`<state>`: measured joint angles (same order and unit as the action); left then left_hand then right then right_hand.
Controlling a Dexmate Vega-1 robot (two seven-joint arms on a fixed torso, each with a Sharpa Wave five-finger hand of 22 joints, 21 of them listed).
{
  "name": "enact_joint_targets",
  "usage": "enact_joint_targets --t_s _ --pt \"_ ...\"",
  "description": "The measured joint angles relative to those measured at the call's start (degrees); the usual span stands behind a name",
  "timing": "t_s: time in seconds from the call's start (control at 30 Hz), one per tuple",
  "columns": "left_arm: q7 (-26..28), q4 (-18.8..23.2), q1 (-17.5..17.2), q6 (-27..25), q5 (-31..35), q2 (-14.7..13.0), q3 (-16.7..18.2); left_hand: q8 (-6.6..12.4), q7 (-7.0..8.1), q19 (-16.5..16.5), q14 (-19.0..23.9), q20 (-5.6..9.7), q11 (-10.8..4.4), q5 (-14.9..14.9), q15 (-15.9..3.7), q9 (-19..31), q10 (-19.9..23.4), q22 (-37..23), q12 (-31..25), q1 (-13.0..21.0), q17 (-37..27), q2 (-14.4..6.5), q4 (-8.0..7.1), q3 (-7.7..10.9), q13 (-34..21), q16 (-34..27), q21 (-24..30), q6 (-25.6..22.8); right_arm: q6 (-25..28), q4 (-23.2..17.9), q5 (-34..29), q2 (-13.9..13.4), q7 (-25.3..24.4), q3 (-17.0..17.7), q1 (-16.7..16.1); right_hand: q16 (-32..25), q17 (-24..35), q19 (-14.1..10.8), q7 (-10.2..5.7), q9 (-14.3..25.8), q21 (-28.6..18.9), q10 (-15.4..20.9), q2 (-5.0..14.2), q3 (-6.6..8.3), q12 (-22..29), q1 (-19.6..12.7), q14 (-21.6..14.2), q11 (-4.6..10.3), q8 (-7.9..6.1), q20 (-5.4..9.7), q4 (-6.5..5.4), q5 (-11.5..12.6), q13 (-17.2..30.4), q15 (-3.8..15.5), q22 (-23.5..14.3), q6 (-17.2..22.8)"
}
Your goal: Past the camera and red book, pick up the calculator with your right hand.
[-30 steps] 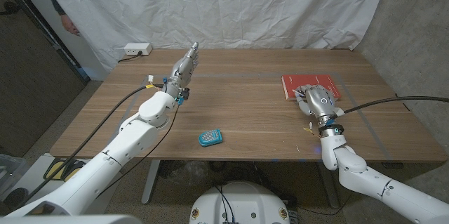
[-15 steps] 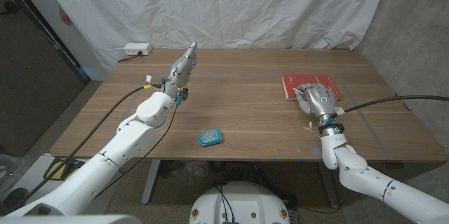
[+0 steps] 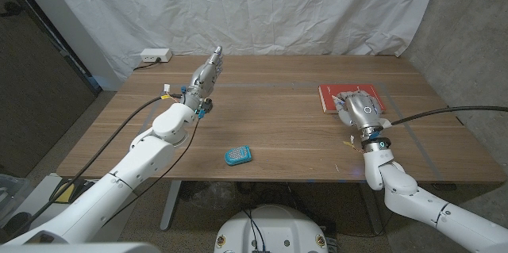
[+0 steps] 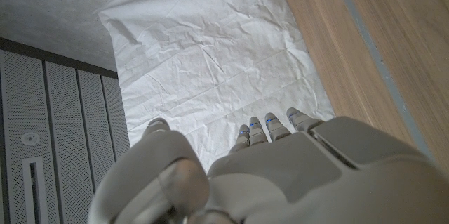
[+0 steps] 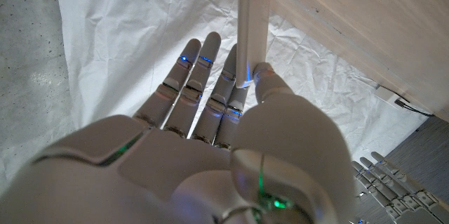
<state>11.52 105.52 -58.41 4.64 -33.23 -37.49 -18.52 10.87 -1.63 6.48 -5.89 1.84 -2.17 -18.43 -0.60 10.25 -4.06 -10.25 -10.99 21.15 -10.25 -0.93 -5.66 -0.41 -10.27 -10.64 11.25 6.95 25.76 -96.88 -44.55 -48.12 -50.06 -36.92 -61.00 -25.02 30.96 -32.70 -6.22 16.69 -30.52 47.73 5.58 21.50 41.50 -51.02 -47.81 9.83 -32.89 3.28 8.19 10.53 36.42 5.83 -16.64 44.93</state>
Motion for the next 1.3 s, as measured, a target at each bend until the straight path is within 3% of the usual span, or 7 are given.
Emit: enact_joint_targets --t_s 1.3 --pt "-0.4 0.7 -1.4 1.2 -0.4 -0.6 1.1 0.00 0.00 0.0 0.0 0.01 0.00 0.0 0.00 0.0 0.0 0.0 0.0 0.2 0.0 -0.2 -0.10 -0.38 0.0 0.0 0.0 0.0 1.5 -6.1 -0.1 -0.6 1.7 3.8 -2.6 0.3 0.7 0.0 0.30 1.6 -2.5 0.8 -0.66 -0.09 0.5 -0.7 -1.0 0.16 -0.46 0.00 -0.08 0.0 1.3 0.41 -0.8 0.3"
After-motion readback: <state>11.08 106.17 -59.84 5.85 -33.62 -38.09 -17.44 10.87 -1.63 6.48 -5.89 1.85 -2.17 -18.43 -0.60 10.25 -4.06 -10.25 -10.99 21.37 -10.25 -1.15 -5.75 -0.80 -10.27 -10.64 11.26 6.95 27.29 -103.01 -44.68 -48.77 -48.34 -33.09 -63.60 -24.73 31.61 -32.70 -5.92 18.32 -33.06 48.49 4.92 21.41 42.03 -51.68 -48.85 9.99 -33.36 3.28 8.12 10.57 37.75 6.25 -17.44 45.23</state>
